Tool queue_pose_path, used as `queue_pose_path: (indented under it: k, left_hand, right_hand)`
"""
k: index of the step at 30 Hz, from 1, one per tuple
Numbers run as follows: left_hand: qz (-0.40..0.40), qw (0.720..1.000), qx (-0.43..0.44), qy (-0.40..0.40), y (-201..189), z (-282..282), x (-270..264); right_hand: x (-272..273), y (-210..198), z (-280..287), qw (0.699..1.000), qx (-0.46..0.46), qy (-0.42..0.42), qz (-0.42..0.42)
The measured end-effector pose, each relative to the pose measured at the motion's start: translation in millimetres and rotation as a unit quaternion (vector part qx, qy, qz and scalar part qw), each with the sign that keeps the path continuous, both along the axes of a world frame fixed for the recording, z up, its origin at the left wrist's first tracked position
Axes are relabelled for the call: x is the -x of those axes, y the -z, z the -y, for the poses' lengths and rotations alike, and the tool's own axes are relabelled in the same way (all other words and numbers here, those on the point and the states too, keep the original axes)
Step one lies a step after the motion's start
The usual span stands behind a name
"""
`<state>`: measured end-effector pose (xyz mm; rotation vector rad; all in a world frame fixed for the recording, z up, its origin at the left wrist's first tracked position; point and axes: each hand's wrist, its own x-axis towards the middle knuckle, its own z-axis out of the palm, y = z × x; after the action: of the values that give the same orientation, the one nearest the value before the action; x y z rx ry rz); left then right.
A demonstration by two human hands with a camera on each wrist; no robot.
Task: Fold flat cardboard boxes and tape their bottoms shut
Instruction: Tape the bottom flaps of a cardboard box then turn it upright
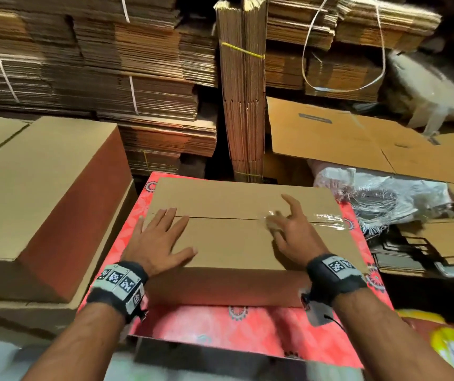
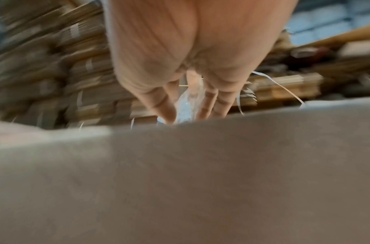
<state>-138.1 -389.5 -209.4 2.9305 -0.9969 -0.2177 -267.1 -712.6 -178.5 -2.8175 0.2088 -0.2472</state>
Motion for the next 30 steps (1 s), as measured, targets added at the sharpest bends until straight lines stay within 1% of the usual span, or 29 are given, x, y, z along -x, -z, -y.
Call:
queue_pose_path:
  k: [3, 4, 5, 6, 8, 10, 12, 14, 16, 20, 22, 24, 25, 27, 30]
  left_hand:
    - [-0.002, 1.0, -0.009, -0.001, -4.0, 3.6, -5.6]
    - [-0.003, 1.0, -0.008, -0.007, -6.8, 6.8, -4.0]
    - [-0.004, 1.0, -0.004, -0.011, -10.0, 12.4, -0.8]
    - [-0.006, 1.0, 0.004, -0.009, -13.6, 21.1, 4.2]
    - [-0.014, 1.0, 0.027, 0.001, -17.5, 46.9, 18.3]
    - [-0.027, 0.999, 0.029, 0.003, -13.0, 74.2, 32.3]
    - [-0.03, 0.999, 0.022, -0.006, -3.5, 89.7, 40.4]
    - [-0.013, 1.0, 0.014, -0.013, 3.7, 91.7, 41.5]
    - [-0.004, 1.0, 0.005, -0.01, 6.0, 88.5, 40.7]
    - [-0.001, 1.0, 0.014, 0.001, 5.1, 85.6, 36.8]
    - [0.0, 1.0, 0.011, 0.005, 5.0, 84.8, 33.0]
    - [-0.002, 1.0, 0.019, 0.006, 4.9, 84.1, 29.4]
    - [-0.005, 1.0, 0.024, 0.006, 4.5, 84.0, 28.0]
    - [-0.012, 1.0, 0.025, 0.003, 3.3, 85.4, 26.9]
    - [-0.025, 0.999, 0.018, -0.017, -2.1, 91.6, 29.3]
  right_hand:
    - [-6.8, -8.1, -9.3, 0.996, -0.08, 0.025, -0.023]
    - [-10.5, -10.9, -16.4, 0.995, -0.086, 0.046, -0.025]
    - [-14.7, -12.8, -23.6, 0.995, -0.073, 0.063, -0.032]
    - [-19.0, -14.6, -31.6, 0.996, -0.042, 0.068, -0.049]
    - [-30.0, -11.1, -43.9, 0.994, 0.039, 0.038, -0.097]
    - [-40.4, -3.0, -53.5, 0.983, 0.116, -0.005, -0.141]
    - [-47.3, 5.5, -55.8, 0.976, 0.162, -0.025, -0.145]
    - [-48.8, 9.1, -47.4, 0.976, 0.188, -0.029, -0.11]
    - [-44.5, 5.4, -29.0, 0.978, 0.187, -0.025, -0.086]
    - [-17.1, -8.4, 27.1, 0.979, 0.185, 0.012, -0.09]
    - [2.3, -10.4, 62.4, 0.981, 0.163, 0.078, -0.076]
    - [18.8, -10.7, 89.2, 0.98, 0.115, 0.162, -0.022]
    - [22.8, -9.8, 98.1, 0.978, 0.097, 0.185, 0.002]
    - [24.0, -12.3, 105.7, 0.982, 0.047, 0.179, 0.026]
    - [15.4, -19.4, 98.1, 0.988, -0.083, 0.12, 0.053]
